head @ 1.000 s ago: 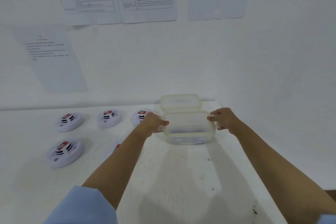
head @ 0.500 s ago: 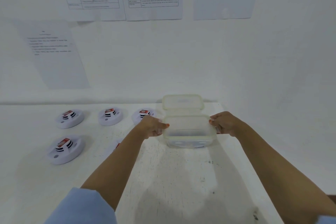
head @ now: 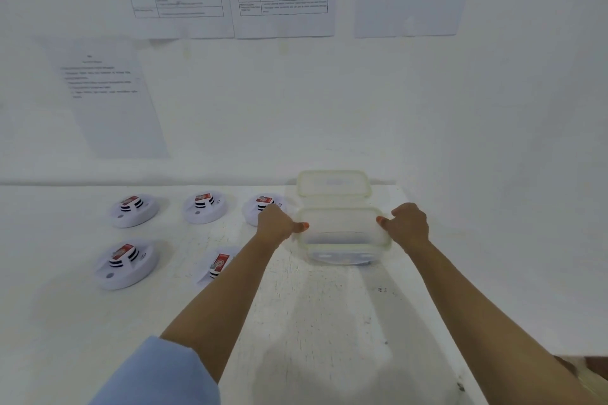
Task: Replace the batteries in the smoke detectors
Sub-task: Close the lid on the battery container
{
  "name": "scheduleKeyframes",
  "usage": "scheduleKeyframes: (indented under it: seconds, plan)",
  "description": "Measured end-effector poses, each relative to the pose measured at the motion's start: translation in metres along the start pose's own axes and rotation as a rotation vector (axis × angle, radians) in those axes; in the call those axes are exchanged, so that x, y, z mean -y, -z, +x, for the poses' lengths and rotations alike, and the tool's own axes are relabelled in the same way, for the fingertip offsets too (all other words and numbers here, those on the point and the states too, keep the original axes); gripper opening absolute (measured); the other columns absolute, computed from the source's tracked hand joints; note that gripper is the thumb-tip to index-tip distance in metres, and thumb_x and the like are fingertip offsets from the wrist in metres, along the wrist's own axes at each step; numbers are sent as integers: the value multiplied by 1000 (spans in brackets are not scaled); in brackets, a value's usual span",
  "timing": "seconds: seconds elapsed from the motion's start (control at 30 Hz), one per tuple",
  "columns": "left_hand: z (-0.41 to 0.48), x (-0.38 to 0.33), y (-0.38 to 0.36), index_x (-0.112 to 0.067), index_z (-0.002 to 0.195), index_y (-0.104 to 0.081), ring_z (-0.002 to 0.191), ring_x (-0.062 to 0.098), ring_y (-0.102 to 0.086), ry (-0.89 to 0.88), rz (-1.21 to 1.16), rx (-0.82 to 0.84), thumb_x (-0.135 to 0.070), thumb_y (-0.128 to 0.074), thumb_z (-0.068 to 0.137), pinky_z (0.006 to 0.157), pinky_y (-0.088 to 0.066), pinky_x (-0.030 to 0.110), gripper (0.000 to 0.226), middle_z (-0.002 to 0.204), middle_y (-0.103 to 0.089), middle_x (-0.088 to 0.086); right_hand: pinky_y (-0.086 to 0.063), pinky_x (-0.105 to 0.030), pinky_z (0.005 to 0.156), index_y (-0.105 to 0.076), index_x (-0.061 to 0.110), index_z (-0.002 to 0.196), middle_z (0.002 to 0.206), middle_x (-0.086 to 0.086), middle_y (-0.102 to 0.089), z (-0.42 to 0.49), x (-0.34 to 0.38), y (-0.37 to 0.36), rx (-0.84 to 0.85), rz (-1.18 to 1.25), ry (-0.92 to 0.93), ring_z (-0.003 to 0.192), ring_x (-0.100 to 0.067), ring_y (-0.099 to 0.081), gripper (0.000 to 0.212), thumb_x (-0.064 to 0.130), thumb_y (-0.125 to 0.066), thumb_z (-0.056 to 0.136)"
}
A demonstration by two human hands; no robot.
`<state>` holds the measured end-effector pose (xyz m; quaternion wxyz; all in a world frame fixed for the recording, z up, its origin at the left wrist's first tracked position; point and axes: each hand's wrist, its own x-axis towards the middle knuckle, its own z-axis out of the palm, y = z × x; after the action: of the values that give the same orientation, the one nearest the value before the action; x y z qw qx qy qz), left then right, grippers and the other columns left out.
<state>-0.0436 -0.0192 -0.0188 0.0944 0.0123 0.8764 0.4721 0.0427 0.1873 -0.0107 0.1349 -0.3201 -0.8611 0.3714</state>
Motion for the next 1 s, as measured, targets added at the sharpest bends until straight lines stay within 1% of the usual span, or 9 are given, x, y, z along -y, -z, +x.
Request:
scheduleKeyframes:
  seconds: [0.13, 0.2, 0.27, 0.33, 0.4, 0.47, 0.6, 0.73, 1.0]
  plan:
    - [-1, 3, -3, -13, 55, -44, 70, 24, -53, -57, 55, 65, -20, -71, 81, 65, -48, 25, 38, 58, -46, 2, -40, -33, 97, -49, 0, 125, 132, -14, -52, -6, 3, -12, -44, -16, 50, 122, -29, -49, 36, 16, -54, 92]
    - [-1, 5, -4, -11, 52, -45, 69, 26, -55, -42, -79, 51, -11, -72, 79, 71, -54, 32, 38, 60, -48, 5, -42, -36, 97, -49, 3, 126, 132, -13, -52, -7, 3, -13, -53, 6, 50, 120, -30, -51, 35, 13, -53, 92]
    - [-3, 5, -5, -10, 57, -46, 63, 22, -56, -8, -191, 33, -4, -71, 78, 59, -57, 25, 33, 66, -50, 6, -44, -36, 94, -50, 5, 124, 128, -14, -54, -7, 3, -12, -39, 18, 49, 116, -31, -53, 33, 11, -52, 92]
    - [-7, 0, -5, -3, 78, -56, 76, 25, -61, 3, -249, 50, -3, -70, 79, 59, -57, 23, 14, 84, -54, 9, -43, -35, 91, -48, 6, 125, 126, -14, -55, -5, 3, -8, 6, -9, 55, 115, -31, -52, 34, 13, -52, 92]
    - [-10, -2, -7, 1, 118, -51, 104, 32, -58, -18, -159, 35, -7, -68, 82, 82, -54, 33, 41, 114, -53, 15, -42, -33, 88, -43, 9, 129, 124, -13, -55, -3, 3, -3, 76, -94, 60, 114, -30, -52, 38, 17, -51, 92]
    - [-16, -4, -13, -3, 131, -41, 117, 30, -49, -180, 123, -37, -7, -60, 85, 92, -41, 31, 50, 128, -47, 16, -41, -33, 84, -36, 13, 133, 124, -12, -54, -1, 8, -1, 119, -264, 87, 113, -30, -53, 42, 16, -47, 92]
    - [-30, -10, -23, -11, 126, -50, 128, 19, -40, -561, 245, 51, -14, -61, 86, 103, -26, 22, 42, 135, -45, 4, -40, -34, 95, -42, 15, 132, 139, -7, -40, 1, 24, -10, 115, -337, 399, 124, -25, -43, 45, 1, -41, 89]
    - [-34, -3, -20, -21, 131, -48, 127, 11, -41, -525, 268, 268, -36, -74, 76, 109, -32, 28, 63, 139, -44, -5, -36, -36, 106, -45, 16, 132, 144, -1, -39, 7, 32, -25, 299, -329, 546, 130, -20, -40, 37, 14, -37, 96]
    - [-33, -2, -16, -20, 137, -42, 132, 13, -36, -601, 429, 277, -43, -77, 71, 109, -30, 30, 78, 145, -38, -4, -31, -37, 109, -41, 19, 136, 145, -4, -37, 19, 32, -35, 418, -390, 522, 132, -23, -37, 39, 27, -35, 98]
